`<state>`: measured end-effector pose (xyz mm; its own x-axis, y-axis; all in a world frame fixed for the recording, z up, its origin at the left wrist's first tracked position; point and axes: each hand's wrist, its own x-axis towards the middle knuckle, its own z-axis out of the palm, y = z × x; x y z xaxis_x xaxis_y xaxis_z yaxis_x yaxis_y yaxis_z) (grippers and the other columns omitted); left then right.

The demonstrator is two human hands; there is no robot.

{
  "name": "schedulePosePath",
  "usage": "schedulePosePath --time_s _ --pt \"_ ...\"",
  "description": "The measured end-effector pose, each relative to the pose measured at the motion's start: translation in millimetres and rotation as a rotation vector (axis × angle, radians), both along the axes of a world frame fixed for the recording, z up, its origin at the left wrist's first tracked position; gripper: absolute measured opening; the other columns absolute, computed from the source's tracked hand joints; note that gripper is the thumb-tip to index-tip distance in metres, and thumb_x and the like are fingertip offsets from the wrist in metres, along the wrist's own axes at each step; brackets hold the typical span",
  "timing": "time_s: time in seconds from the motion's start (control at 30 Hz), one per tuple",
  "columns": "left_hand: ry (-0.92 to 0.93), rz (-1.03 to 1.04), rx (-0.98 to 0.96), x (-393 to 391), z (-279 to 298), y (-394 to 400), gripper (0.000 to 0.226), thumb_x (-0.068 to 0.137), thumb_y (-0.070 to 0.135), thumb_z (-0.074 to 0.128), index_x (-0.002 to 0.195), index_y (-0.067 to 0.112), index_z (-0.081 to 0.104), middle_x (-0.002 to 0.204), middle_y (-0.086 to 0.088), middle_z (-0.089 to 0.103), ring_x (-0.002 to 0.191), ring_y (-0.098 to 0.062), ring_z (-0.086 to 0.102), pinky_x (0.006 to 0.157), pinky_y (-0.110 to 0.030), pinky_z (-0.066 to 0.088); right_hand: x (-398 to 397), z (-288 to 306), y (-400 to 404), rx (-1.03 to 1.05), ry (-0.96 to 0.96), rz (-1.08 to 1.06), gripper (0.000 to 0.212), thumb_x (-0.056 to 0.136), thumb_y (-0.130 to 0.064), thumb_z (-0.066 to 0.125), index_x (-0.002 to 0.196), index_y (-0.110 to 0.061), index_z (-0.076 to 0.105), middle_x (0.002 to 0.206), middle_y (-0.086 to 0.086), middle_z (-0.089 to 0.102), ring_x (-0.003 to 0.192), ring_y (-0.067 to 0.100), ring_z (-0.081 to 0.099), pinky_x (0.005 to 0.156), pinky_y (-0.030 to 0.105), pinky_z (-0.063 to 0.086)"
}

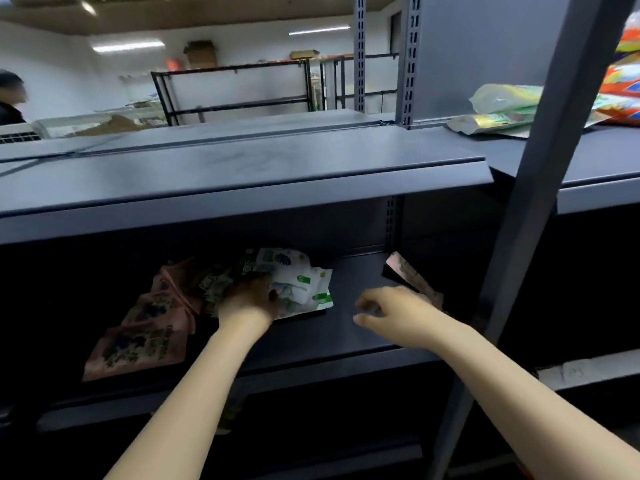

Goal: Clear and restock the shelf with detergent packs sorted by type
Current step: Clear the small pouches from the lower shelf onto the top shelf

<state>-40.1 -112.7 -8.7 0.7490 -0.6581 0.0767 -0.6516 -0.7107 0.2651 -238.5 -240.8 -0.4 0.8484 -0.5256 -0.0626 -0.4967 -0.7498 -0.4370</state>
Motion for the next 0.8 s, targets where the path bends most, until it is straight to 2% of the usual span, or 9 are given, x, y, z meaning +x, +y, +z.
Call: schedulePosePath --time_s 0.1,0.2,0.33,0.4,0.47,0.6,0.7,0.77,0.8 --pt "-0.096 -0.099 -0.029 39 -26 -27 0.039 0.095 0.023 0.043 0.133 0.018 0.049 0.139 -0.01 0.047 0.125 -0.03 0.044 0.101 -0.035 0.038 12 -15 -4 -0.022 0.077 -0.032 0.027 0.092 -0.047 0.049 0.113 -0.032 0.057 0.116 -0.006 0.061 0.109 0.017 0.055 0.081 0.029 0.042" --pt "-0.248 -0.141 0.079 64 -42 -50 0.053 0.089 0.035 0.053 0.139 0.02 0.041 0.145 -0.008 0.039 0.132 -0.034 0.033 0.109 -0.042 0.029 20 -26 -10 0.006 0.139 -0.051 0.028 0.092 -0.045 0.048 0.114 -0.031 0.057 0.117 -0.004 0.061 0.108 0.021 0.056 0.084 0.033 0.044" --pt "-0.191 -0.208 0.259 79 -54 -75 0.084 0.084 0.044 0.059 0.151 0.023 0.014 0.158 -0.008 0.01 0.143 -0.033 0.011 0.116 -0.047 0.007 33 -37 -18 0.044 0.194 -0.088 0.029 0.091 -0.042 0.048 0.115 -0.029 0.056 0.115 0.002 0.058 0.105 0.027 0.058 0.085 0.035 0.05" --pt "-0.139 -0.208 0.275 86 -63 -84 0.089 0.081 0.047 0.059 0.151 0.025 0.008 0.159 -0.007 0.004 0.144 -0.034 0.006 0.116 -0.05 0.005 40 -44 -22 0.042 0.177 -0.096 0.028 0.088 -0.044 0.047 0.108 -0.029 0.057 0.111 0.003 0.061 0.102 0.029 0.059 0.083 0.038 0.052" --pt "-0.089 -0.191 0.257 90 -74 -90 0.085 0.084 0.045 0.055 0.151 0.027 0.007 0.159 -0.006 0.002 0.144 -0.036 0.006 0.115 -0.055 0.009 47 -51 -24 0.052 0.148 -0.099 0.027 0.086 -0.046 0.046 0.103 -0.03 0.058 0.106 0.002 0.064 0.098 0.029 0.061 0.082 0.04 0.053" --pt "-0.155 -0.174 0.216 94 -80 -89 0.067 0.095 0.038 0.042 0.152 0.028 0.009 0.159 -0.004 0.006 0.144 -0.029 0.009 0.114 -0.053 0.006 60 -56 -25 0.082 0.085 -0.117 0.024 0.091 -0.037 0.049 0.11 -0.026 0.06 0.105 0.0 0.064 0.099 0.026 0.062 0.078 0.033 0.052" --pt "-0.241 -0.229 0.225 99 -81 -82 0.061 0.097 0.029 0.041 0.151 0.031 0.012 0.158 -0.002 0.013 0.144 -0.026 0.014 0.116 -0.048 0.01 75 -62 -25 0.088 0.044 -0.169 0.027 0.091 -0.032 0.049 0.109 -0.016 0.062 0.106 0.005 0.065 0.1 0.028 0.061 0.075 0.033 0.05" --pt "-0.182 -0.196 0.114 101 -75 -76 0.053 0.1 0.027 0.036 0.149 0.035 0.019 0.152 -0.004 0.029 0.137 -0.03 0.03 0.113 -0.046 0.021 86 -69 -24 0.111 0.023 -0.205 0.028 0.09 -0.033 0.048 0.097 -0.01 0.062 0.096 0.009 0.066 0.091 0.03 0.063 0.065 0.032 0.046" --pt "-0.136 -0.165 0.034 100 -67 -72 0.047 0.101 0.029 0.032 0.147 0.033 0.027 0.144 -0.006 0.041 0.128 -0.031 0.041 0.106 -0.042 0.03 91 -72 -23 0.132 0.012 -0.225 0.03 0.091 -0.036 0.049 0.089 -0.01 0.062 0.089 0.009 0.065 0.085 0.029 0.062 0.062 0.031 0.044"
